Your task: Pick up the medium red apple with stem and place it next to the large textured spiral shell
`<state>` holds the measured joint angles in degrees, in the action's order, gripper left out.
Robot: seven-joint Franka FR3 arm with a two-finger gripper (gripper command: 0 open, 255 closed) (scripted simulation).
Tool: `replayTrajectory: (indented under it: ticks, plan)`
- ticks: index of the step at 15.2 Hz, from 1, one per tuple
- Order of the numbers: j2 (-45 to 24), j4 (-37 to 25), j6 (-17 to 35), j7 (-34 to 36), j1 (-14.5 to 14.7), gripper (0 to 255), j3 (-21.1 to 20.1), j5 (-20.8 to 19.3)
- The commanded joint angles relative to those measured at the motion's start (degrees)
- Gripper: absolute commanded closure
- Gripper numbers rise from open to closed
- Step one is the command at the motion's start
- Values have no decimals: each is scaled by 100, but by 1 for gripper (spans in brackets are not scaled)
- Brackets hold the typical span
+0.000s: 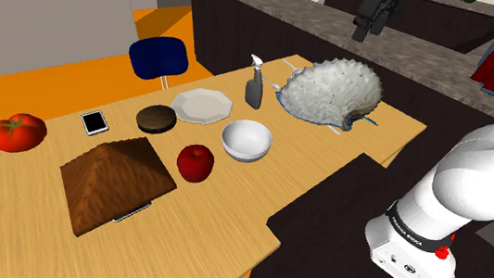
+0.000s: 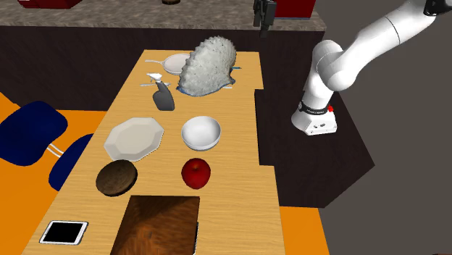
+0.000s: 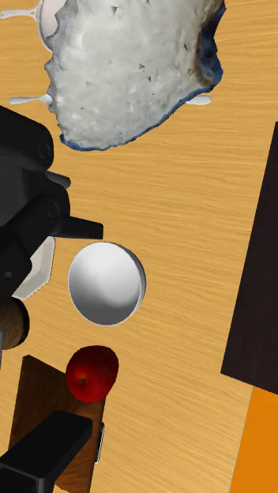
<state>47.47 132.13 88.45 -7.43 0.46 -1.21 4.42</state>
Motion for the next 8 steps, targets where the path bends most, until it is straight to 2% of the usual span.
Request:
replayTrajectory:
  ticks: [1,8]
  plan:
    - [0,0,0,0,0,0,0,0]
    - [-104,1045,1565,239,256,0,-547,345]
